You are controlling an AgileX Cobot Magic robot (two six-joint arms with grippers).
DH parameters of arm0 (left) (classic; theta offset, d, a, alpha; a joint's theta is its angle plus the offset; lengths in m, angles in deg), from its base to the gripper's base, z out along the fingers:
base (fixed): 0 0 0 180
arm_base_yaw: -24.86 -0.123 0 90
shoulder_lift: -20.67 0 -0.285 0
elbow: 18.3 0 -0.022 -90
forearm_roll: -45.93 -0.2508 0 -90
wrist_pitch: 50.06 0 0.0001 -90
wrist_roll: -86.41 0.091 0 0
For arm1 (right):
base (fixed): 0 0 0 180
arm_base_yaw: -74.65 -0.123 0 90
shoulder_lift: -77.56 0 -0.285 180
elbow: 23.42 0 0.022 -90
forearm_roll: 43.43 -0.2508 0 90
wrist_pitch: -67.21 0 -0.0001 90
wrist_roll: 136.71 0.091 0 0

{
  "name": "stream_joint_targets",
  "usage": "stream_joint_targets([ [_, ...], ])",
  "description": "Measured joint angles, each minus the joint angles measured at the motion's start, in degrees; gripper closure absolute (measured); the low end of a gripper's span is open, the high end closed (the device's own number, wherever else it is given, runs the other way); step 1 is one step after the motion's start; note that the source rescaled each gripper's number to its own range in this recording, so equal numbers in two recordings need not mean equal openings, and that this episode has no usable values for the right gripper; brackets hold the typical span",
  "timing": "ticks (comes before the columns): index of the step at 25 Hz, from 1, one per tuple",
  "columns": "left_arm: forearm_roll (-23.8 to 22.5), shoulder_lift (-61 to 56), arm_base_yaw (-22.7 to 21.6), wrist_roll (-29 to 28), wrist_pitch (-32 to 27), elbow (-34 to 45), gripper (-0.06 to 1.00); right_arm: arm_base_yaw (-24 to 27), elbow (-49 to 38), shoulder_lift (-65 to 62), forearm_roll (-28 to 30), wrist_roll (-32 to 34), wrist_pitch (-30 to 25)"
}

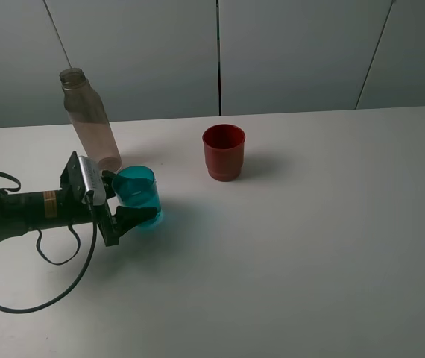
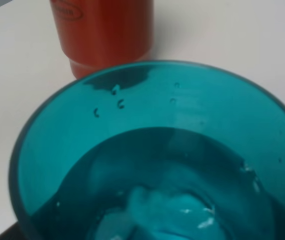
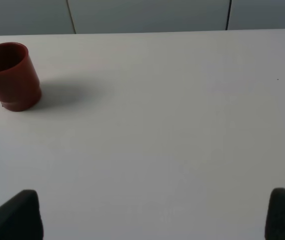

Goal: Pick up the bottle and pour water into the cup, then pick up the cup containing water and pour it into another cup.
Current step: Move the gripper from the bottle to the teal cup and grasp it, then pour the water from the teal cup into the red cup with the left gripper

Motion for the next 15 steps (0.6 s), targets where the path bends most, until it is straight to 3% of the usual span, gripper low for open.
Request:
stream_joint_targets([
  [15, 0.12, 0.0, 0.71, 0.0, 0.0, 0.0, 0.74, 0.0, 0.0, 0.0, 0.0, 0.0, 0.0],
])
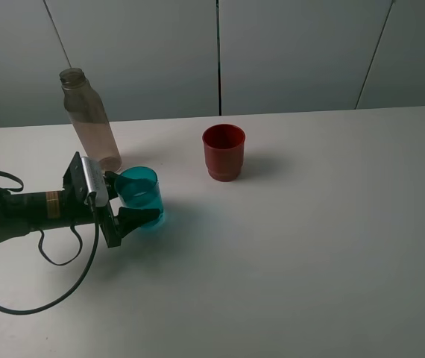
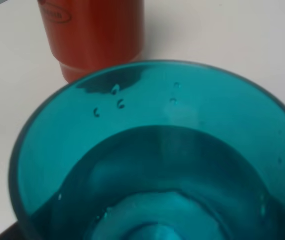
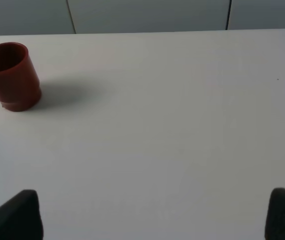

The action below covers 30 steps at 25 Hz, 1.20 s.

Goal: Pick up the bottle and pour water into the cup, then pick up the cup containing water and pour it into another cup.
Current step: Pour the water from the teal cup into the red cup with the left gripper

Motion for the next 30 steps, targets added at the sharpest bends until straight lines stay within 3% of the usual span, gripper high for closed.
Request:
stream_joint_targets([
  [16, 1.26, -0.47, 0.0, -1.38, -0.52, 0.0, 0.74, 0.0, 0.0, 0.0, 0.0, 0.0, 0.0],
  [30, 3.98, -8.13, 1.03, -9.64, -1.92, 0.1, 0.74, 0.0, 0.0, 0.0, 0.0, 0.0, 0.0],
])
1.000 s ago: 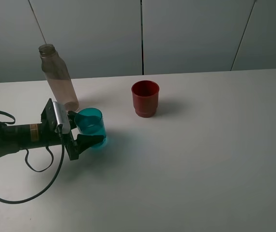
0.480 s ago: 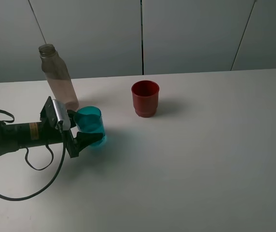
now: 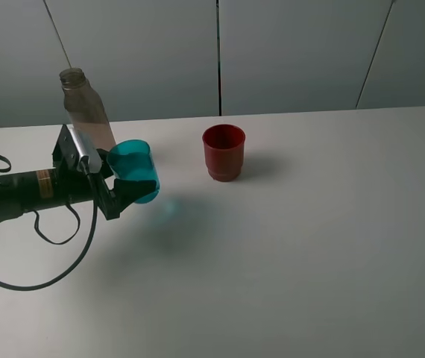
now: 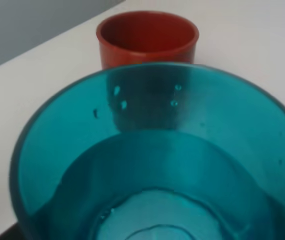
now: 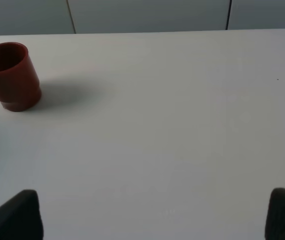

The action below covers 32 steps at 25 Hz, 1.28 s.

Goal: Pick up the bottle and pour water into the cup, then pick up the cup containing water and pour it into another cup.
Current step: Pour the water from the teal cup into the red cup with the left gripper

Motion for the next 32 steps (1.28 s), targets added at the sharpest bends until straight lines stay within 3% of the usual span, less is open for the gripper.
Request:
stream_joint_targets([
  [11, 8.06, -5.48, 7.01, -3.36, -6.91, 0.1, 0.74, 0.0, 0.0, 0.0, 0.0, 0.0, 0.0],
  [19, 14.77, -13.42, 9.85, -4.93, -22.28, -0.92, 0.74, 0.0, 0.0, 0.0, 0.0, 0.12, 0.0],
  [32, 16.59, -16.05, 14.88, -9.47, -44.89, -14.33, 0.74, 0.0, 0.0, 0.0, 0.0, 0.12, 0.0],
])
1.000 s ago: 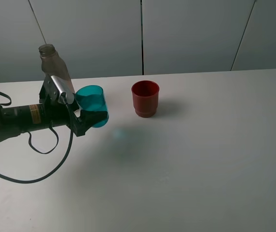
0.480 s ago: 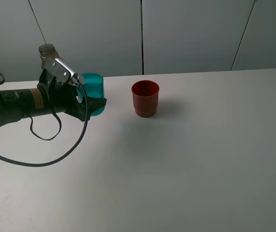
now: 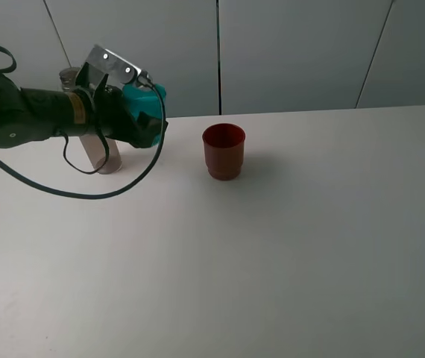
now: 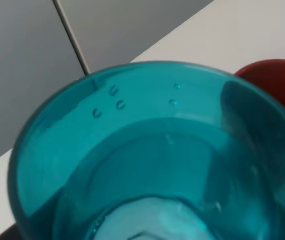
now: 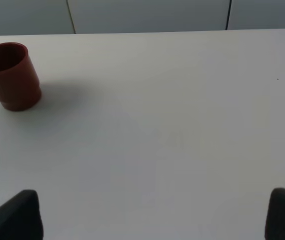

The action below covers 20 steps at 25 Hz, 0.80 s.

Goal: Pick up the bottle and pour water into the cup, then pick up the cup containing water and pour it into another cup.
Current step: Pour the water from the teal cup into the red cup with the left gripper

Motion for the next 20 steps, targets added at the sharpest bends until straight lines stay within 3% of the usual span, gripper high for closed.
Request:
stream_joint_targets([
  [6, -0.22, 0.0, 0.12, -0.13, -3.44, -4.75, 0.74, 0.0, 0.0, 0.0, 0.0, -0.11, 0.0],
  [13, -5.73, 1.39, 1.08, -2.61, -9.84, -10.22, 0.74, 0.0, 0.0, 0.0, 0.0, -0.11, 0.0],
  [20, -9.95, 3.81, 2.63, -3.58, -9.2, -12.58, 0.74, 0.0, 0.0, 0.0, 0.0, -0.11, 0.0],
])
